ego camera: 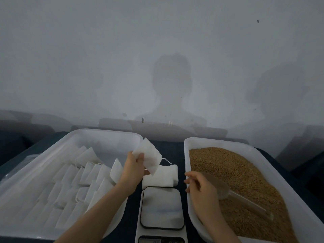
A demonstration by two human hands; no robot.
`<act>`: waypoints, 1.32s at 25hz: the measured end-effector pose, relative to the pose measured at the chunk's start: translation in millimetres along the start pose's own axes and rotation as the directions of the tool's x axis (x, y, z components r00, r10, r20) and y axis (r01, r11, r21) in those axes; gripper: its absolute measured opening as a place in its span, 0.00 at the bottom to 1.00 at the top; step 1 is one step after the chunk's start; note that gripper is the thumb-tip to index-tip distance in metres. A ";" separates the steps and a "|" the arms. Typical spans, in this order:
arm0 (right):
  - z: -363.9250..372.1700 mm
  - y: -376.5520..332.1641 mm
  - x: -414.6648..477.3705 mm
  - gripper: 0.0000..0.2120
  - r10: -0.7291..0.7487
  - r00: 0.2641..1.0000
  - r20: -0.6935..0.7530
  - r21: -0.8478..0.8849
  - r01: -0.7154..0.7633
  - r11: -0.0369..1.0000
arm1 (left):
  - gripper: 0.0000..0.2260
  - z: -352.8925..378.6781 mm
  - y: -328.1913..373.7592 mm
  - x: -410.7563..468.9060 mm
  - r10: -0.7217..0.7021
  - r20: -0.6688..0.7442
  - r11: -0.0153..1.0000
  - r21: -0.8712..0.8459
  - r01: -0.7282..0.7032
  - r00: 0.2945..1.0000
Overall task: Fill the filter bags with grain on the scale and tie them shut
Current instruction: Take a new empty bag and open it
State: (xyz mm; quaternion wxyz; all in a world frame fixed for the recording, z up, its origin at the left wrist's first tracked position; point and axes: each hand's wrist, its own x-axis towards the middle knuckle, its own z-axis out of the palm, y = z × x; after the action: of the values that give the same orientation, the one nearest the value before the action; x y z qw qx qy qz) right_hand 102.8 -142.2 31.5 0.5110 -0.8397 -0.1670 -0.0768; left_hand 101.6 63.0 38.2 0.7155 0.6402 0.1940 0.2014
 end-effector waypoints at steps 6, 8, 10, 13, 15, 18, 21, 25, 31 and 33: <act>8.0 -16.3 19.4 0.11 -0.113 0.972 0.204 -0.102 0.136 0.985 | 0.10 -11.1 15.6 -10.2 -0.051 0.215 0.935 -0.332 0.122 0.975; 24.9 -21.0 41.1 0.15 -0.067 0.881 0.468 -0.263 0.212 0.941 | 0.10 -16.2 14.0 -8.9 -0.074 0.211 0.928 -0.343 0.145 0.975; 48.2 -20.1 60.0 0.20 0.008 0.774 0.633 -0.458 0.366 0.810 | 0.10 -20.7 11.5 -7.3 -0.127 0.186 0.910 -0.370 0.189 0.974; 72.6 -11.6 70.9 0.23 0.232 0.695 0.681 -0.654 0.435 0.619 | 0.09 -23.8 11.5 -4.9 -0.194 0.172 0.874 -0.416 0.250 0.966; 74.3 -10.5 71.5 0.21 0.268 0.696 0.666 -0.697 0.452 0.557 | 0.09 -24.2 11.2 -6.1 -0.197 0.210 0.854 -0.443 0.273 0.958; 60.6 -16.7 68.5 0.17 0.101 0.840 0.533 -0.568 0.266 0.779 | 0.09 -21.8 11.1 -9.6 -0.195 0.249 0.834 -0.467 0.294 0.949; 42.8 -31.5 44.2 0.16 0.138 0.920 0.366 0.130 -0.198 0.972 | 0.10 -17.4 9.7 -15.2 -0.202 0.273 0.835 -0.454 0.311 0.941; 29.1 -40.9 18.3 0.09 0.208 0.901 0.379 0.412 -0.366 0.834 | 0.11 -9.7 5.7 -28.9 -0.188 0.261 0.876 -0.391 0.282 0.947; 17.1 -46.0 -6.3 0.04 0.268 0.940 0.210 0.395 -0.332 0.856 | 0.14 -27.5 12.6 -60.7 0.192 -0.020 0.964 0.190 -0.185 0.981; 15.1 -48.9 -16.8 0.05 0.241 0.950 0.200 0.338 -0.298 0.893 | 0.09 -33.9 18.8 -79.2 0.362 0.150 0.818 0.422 -0.391 0.920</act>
State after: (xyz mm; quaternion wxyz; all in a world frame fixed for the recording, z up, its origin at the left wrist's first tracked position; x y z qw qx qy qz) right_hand 68.9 -111.6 60.1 0.6490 -0.7487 -0.0989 0.0918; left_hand 15.9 50.8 55.0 0.5023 0.8178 0.0818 0.2687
